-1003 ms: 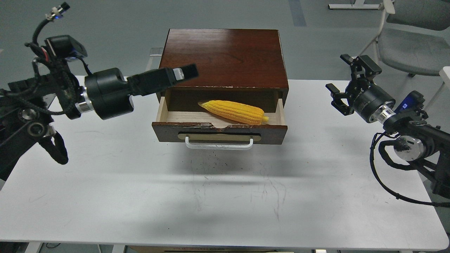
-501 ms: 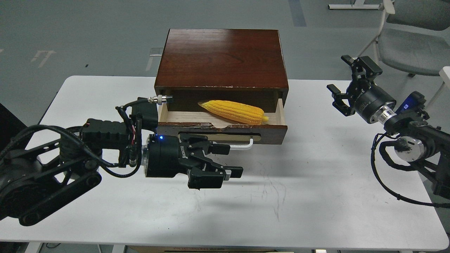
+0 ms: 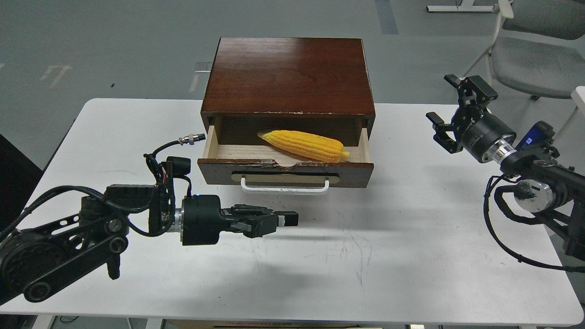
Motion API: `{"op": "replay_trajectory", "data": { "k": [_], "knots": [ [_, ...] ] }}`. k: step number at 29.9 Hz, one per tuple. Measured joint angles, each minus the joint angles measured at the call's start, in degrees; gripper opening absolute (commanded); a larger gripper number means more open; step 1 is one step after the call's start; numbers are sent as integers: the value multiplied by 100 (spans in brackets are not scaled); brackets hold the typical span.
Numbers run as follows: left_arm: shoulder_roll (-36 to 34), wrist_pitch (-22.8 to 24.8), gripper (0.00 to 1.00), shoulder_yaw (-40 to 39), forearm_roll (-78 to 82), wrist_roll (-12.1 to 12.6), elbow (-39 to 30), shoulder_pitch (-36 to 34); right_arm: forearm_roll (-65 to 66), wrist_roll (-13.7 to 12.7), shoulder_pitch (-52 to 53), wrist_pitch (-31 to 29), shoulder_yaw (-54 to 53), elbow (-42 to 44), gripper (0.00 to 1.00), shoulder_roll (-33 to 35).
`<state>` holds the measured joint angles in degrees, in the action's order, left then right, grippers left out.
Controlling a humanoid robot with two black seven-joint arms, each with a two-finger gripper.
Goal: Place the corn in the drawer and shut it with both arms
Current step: 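Move the left gripper down in front of the drawer handle, then push the drawer front with the left gripper into the box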
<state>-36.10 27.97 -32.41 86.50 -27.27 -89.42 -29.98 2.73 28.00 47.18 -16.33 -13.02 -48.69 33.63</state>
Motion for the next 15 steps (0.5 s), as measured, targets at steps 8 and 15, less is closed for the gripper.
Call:
{"op": "replay_trajectory", "data": {
  "k": [8, 15],
  "knots": [
    [42, -16, 0, -19, -534, 369, 485, 5, 0, 0, -16, -2, 2, 0, 99, -15],
    [126, -19, 0, -37, -546, 422, 695, 5, 0, 0, -21, -2, 2, 3, 99, -31]
  ]
}}
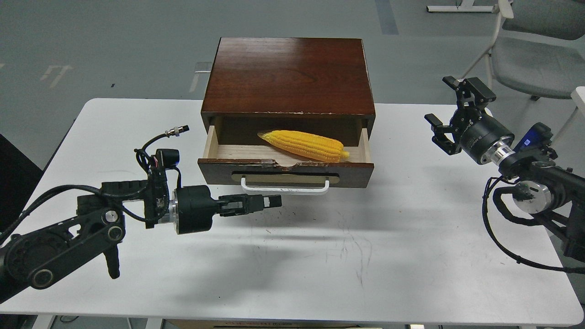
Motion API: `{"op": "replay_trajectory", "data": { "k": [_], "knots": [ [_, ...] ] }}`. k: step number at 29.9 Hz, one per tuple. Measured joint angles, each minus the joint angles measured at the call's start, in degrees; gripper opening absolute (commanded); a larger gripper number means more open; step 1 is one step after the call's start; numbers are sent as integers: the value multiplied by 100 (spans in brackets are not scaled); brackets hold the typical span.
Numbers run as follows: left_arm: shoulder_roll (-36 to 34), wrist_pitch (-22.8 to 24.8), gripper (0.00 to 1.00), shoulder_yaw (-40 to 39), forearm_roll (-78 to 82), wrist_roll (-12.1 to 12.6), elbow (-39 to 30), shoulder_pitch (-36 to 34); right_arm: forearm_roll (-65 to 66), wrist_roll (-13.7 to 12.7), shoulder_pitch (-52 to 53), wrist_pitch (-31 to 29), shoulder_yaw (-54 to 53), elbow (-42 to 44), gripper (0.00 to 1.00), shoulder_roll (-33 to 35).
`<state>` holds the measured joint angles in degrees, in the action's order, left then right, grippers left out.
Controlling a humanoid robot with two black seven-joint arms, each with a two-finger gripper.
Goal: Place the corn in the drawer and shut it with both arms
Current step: 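Push the drawer front with the left gripper into the box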
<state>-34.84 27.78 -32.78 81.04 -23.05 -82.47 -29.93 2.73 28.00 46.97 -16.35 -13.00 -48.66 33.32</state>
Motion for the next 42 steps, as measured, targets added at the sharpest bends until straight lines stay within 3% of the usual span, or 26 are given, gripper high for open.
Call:
{"op": "replay_trajectory", "data": {
  "k": [42],
  "knots": [
    [168, -223, 0, -196, -18, 11, 785, -122, 0, 0, -152, 0, -6, -12, 99, 57]
  ]
}}
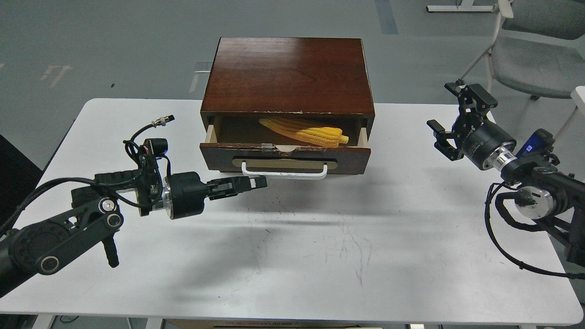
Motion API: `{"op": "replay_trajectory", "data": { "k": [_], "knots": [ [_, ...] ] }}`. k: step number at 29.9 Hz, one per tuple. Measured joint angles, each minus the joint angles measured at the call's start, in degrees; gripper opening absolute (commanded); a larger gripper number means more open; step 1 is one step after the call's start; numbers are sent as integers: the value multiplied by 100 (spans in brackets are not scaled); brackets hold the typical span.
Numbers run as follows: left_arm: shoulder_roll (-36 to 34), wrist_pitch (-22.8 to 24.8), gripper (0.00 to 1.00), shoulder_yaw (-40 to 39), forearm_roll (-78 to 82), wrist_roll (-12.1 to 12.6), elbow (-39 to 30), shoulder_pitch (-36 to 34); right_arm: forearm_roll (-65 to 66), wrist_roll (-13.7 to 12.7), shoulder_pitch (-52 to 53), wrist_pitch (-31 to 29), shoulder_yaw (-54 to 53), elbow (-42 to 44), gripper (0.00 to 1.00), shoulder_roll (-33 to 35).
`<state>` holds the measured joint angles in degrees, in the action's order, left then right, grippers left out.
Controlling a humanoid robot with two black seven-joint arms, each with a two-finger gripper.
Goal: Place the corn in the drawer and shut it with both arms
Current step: 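Push the drawer front with the left gripper into the box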
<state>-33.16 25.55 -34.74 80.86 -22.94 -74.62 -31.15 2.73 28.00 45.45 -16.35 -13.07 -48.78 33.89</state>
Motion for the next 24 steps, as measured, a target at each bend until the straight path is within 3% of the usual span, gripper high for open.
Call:
{"op": "replay_trajectory", "data": {
  "k": [24],
  "knots": [
    [360, -150, 0, -78, -32, 9, 653, -343, 0, 0, -81, 9, -19, -9, 99, 34]
  ]
}}
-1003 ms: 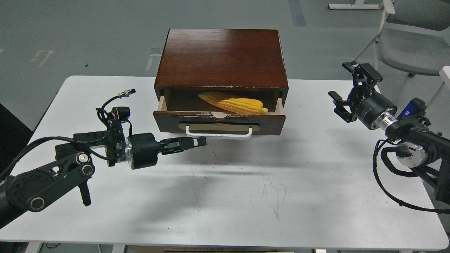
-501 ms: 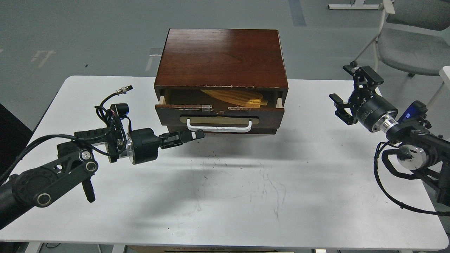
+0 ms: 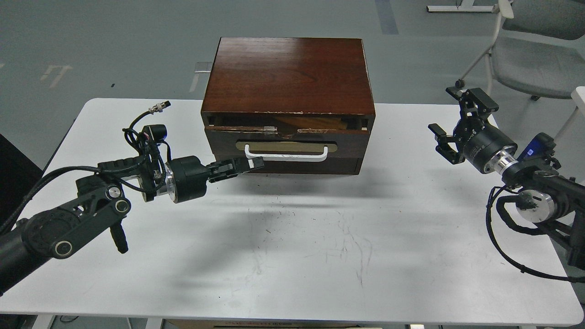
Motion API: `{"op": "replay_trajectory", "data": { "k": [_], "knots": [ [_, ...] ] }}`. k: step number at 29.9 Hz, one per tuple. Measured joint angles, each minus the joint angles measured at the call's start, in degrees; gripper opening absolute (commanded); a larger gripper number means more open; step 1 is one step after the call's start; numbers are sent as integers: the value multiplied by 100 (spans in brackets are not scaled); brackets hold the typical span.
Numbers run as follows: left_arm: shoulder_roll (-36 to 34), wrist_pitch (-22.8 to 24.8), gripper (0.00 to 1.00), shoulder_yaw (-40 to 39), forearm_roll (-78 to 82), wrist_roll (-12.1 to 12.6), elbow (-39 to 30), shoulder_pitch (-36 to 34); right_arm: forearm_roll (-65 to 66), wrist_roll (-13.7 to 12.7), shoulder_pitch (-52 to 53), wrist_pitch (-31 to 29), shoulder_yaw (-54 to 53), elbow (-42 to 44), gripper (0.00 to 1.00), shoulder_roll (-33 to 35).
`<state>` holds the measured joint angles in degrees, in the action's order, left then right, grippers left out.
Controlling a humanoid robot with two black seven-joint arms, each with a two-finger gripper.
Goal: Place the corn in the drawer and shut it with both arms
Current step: 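Push the drawer front with the left gripper into the box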
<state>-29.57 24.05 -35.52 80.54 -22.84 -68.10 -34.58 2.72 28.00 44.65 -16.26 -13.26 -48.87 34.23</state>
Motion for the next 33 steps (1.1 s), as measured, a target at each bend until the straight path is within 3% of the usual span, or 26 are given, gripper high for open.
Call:
{"op": "replay_trajectory", "data": {
  "k": [33],
  "knots": [
    [200, 0, 0, -18, -118, 35, 473, -321, -18, 0, -27, 0, -11, -37, 99, 224]
  ]
}}
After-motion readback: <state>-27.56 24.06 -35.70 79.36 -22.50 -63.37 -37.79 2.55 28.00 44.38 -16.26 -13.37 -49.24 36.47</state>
